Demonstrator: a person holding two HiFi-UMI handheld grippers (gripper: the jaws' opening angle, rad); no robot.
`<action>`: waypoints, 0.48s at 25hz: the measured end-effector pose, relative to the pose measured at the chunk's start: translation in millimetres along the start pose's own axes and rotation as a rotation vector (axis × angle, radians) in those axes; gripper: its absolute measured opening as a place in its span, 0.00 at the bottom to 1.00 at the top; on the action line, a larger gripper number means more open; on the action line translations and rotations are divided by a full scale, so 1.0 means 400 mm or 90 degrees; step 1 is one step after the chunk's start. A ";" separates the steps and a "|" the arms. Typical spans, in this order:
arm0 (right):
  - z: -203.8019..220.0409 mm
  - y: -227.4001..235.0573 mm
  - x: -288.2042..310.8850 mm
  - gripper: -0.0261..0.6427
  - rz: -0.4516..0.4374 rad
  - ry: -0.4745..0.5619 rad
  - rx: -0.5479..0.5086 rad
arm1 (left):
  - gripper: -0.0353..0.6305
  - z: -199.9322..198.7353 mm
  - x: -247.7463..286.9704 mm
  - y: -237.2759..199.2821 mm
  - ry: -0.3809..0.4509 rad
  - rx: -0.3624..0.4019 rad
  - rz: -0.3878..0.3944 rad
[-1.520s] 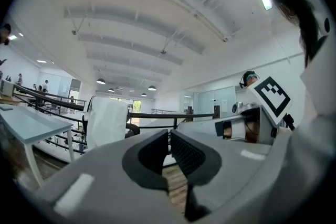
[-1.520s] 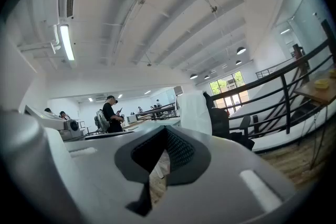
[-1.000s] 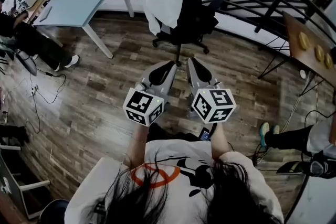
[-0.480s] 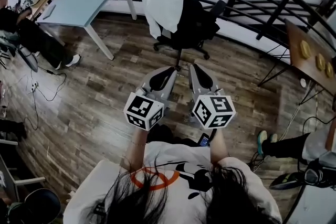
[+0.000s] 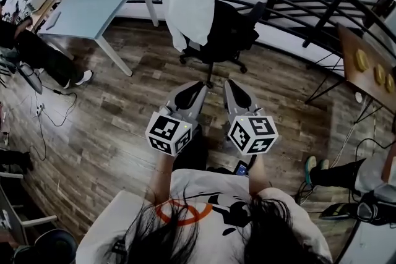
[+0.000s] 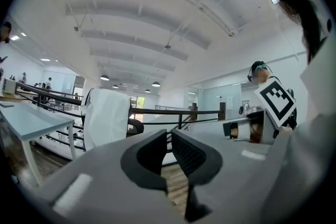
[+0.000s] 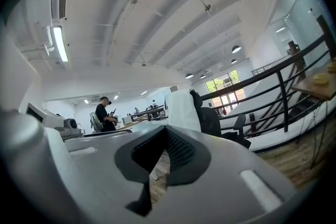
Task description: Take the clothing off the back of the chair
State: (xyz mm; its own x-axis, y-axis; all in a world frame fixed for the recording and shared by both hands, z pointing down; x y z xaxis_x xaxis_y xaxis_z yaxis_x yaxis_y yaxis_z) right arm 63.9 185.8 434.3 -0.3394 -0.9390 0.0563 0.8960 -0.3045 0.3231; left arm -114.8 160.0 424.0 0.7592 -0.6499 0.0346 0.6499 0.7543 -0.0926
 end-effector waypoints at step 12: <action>-0.050 0.062 0.362 0.07 0.004 -0.017 0.000 | 0.33 -0.043 0.213 -0.316 -0.030 -0.006 0.001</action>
State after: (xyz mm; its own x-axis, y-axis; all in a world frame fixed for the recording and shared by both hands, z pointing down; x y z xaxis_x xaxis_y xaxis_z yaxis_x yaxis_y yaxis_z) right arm 42.9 39.0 431.6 -0.3407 -0.9365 0.0832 0.8984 -0.2983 0.3223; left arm -132.8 7.7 421.5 0.7616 -0.6428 0.0817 0.6480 0.7547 -0.1027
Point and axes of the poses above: the fingertips, and each gripper's own axes: x forward along the fingers, y to its right, z out of its underside, the point moved 10 cm from there along -x, backward along the fingers, and after that the axes turned 3 degrees about y, right-handed, at the moved point
